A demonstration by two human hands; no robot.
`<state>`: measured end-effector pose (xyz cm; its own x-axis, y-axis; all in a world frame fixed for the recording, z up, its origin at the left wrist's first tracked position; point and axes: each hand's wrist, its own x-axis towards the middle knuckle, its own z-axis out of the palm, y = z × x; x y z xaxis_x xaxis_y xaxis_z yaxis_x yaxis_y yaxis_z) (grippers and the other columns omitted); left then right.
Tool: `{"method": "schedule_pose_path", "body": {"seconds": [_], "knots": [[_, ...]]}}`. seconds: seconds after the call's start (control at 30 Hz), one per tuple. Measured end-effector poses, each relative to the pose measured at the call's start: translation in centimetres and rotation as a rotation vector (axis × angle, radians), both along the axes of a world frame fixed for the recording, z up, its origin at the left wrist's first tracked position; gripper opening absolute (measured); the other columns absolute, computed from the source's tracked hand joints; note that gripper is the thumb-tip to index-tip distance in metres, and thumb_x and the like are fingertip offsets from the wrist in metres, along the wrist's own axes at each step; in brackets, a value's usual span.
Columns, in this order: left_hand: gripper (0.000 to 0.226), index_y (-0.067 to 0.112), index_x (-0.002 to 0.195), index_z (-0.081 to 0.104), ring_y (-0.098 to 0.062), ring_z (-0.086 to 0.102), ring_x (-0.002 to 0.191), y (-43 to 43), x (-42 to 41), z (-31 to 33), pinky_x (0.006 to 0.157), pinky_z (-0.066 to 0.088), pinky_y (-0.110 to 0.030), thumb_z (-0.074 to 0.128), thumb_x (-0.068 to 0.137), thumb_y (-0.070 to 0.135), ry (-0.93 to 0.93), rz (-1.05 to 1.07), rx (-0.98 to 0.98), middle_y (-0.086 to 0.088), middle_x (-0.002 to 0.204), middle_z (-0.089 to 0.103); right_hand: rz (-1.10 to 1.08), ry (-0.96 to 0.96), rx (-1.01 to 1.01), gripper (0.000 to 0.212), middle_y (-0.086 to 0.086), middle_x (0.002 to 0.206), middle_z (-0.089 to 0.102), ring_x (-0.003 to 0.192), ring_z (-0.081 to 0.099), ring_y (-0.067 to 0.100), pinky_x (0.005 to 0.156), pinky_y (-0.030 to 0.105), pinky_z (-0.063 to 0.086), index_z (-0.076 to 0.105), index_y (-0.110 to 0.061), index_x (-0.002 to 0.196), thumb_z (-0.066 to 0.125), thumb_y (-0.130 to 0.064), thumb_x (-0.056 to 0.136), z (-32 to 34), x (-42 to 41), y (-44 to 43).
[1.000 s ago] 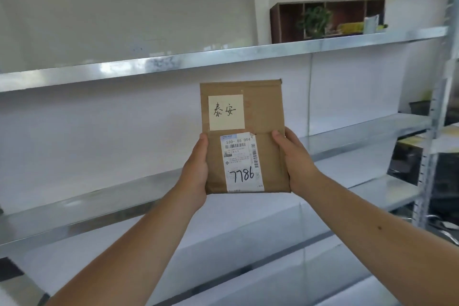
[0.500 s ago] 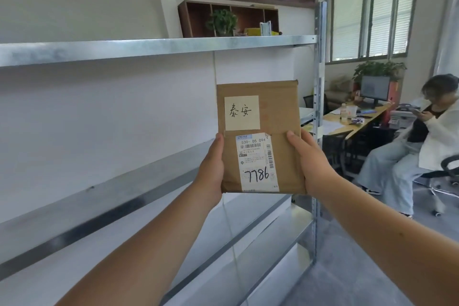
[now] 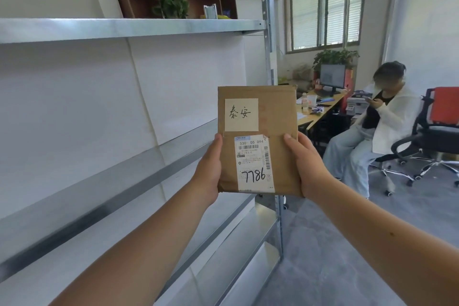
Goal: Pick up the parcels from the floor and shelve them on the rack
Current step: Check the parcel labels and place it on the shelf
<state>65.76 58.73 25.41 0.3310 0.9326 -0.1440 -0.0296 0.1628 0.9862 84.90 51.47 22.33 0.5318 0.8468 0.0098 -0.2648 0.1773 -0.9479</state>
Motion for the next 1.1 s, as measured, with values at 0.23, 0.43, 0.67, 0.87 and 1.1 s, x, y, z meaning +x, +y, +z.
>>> {"method": "schedule_pose_path", "body": {"seconds": [0.23, 0.43, 0.67, 0.87, 1.1], "knots": [[0.055, 0.040, 0.120, 0.074, -0.024, 0.079, 0.095, 3.9, 8.2, -2.1, 0.086, 0.063, -0.045, 0.036, 0.100, 0.074, 0.048, -0.082, -0.016, 0.006, 0.096, 0.084, -0.069, 0.039, -0.044, 0.045, 0.000, 0.125, 0.075, 0.106, 0.076, 0.025, 0.077, 0.046, 0.063, 0.055, -0.030, 0.146, 0.063, -0.042, 0.103, -1.6, 7.0, 1.4], [0.056, 0.043, 0.125, 0.072, -0.024, 0.079, 0.096, 6.9, 12.1, -3.8, 0.077, 0.063, -0.040, 0.032, 0.101, 0.074, 0.108, -0.159, -0.023, 0.004, 0.107, 0.083, -0.113, 0.067, -0.082, 0.046, 0.004, 0.127, 0.076, 0.109, 0.076, 0.026, 0.082, 0.047, 0.063, 0.054, -0.028, 0.145, 0.066, -0.040, 0.102, -3.3, 10.4, 3.0], [0.058, 0.041, 0.125, 0.072, -0.025, 0.079, 0.097, 11.7, 14.4, -6.6, 0.078, 0.064, -0.040, 0.031, 0.100, 0.074, 0.199, -0.272, -0.061, 0.001, 0.109, 0.083, -0.174, 0.113, -0.158, 0.043, 0.002, 0.125, 0.075, 0.111, 0.074, 0.023, 0.085, 0.045, 0.061, 0.056, -0.025, 0.140, 0.069, -0.039, 0.101, -6.8, 11.8, 6.3], [0.056, 0.038, 0.123, 0.073, -0.027, 0.076, 0.102, 17.3, 16.0, -7.8, 0.078, 0.060, -0.039, 0.033, 0.102, 0.071, 0.295, -0.394, -0.079, -0.001, 0.111, 0.081, -0.248, 0.166, -0.240, 0.044, -0.001, 0.132, 0.069, 0.116, 0.068, 0.022, 0.073, 0.040, 0.055, 0.054, -0.027, 0.140, 0.067, -0.042, 0.101, -10.0, 12.1, 9.9], [0.056, 0.043, 0.114, 0.075, -0.025, 0.077, 0.099, 22.3, 17.1, -11.2, 0.078, 0.061, -0.040, 0.031, 0.101, 0.074, 0.373, -0.459, -0.116, 0.002, 0.107, 0.082, -0.287, 0.219, -0.316, 0.048, -0.002, 0.133, 0.067, 0.118, 0.066, 0.023, 0.075, 0.043, 0.055, 0.053, -0.030, 0.142, 0.069, -0.043, 0.098, -13.2, 12.5, 13.8]]}}
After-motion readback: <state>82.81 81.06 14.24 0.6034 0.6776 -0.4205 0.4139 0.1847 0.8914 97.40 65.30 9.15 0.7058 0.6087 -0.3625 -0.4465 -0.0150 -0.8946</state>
